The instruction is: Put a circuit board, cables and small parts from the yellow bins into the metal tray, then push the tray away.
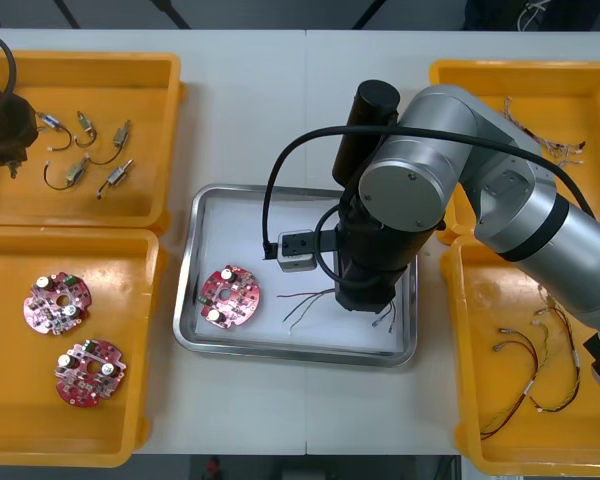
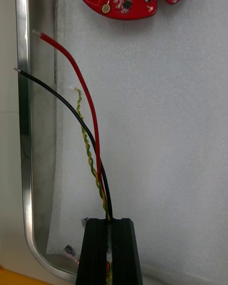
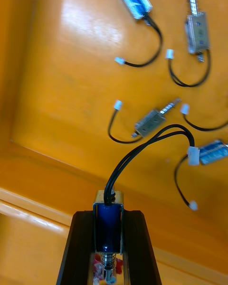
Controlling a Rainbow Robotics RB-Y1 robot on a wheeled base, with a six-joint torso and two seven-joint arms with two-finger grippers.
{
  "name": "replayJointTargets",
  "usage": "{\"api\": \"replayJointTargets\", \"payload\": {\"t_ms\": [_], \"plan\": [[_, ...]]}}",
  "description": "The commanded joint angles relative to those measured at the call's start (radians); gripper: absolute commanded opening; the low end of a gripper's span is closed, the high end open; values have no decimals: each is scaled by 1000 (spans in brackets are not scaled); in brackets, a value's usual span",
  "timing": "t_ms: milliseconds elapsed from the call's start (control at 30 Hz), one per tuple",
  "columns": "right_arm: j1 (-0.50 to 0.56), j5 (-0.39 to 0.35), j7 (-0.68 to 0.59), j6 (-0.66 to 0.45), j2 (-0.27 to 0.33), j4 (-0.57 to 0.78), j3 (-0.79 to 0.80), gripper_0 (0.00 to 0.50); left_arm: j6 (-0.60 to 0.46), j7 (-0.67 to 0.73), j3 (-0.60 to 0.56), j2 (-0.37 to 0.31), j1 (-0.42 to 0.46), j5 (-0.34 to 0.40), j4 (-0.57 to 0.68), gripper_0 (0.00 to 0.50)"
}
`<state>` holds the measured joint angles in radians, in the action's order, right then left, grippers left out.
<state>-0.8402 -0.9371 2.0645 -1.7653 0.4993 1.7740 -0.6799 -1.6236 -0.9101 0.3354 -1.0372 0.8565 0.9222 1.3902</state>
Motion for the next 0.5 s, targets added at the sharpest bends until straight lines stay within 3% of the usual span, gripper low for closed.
{"api": "replayJointTargets", "payload": {"t_ms": [33, 233, 400, 500], "plan": [[35, 30, -20, 38, -7, 36, -29, 0, -19, 162, -33, -60, 47, 58, 84, 0], [69, 60, -24, 99, -7, 36, -47, 0, -36, 278, -33, -61, 47, 112, 167, 0], [95, 135, -27, 139, -8, 48, -75, 10, -52, 387, -33, -61, 44, 165, 266, 0], [105, 173, -33, 155, -7, 56, -89, 52, -52, 447, -33, -60, 36, 198, 320, 0]]}}
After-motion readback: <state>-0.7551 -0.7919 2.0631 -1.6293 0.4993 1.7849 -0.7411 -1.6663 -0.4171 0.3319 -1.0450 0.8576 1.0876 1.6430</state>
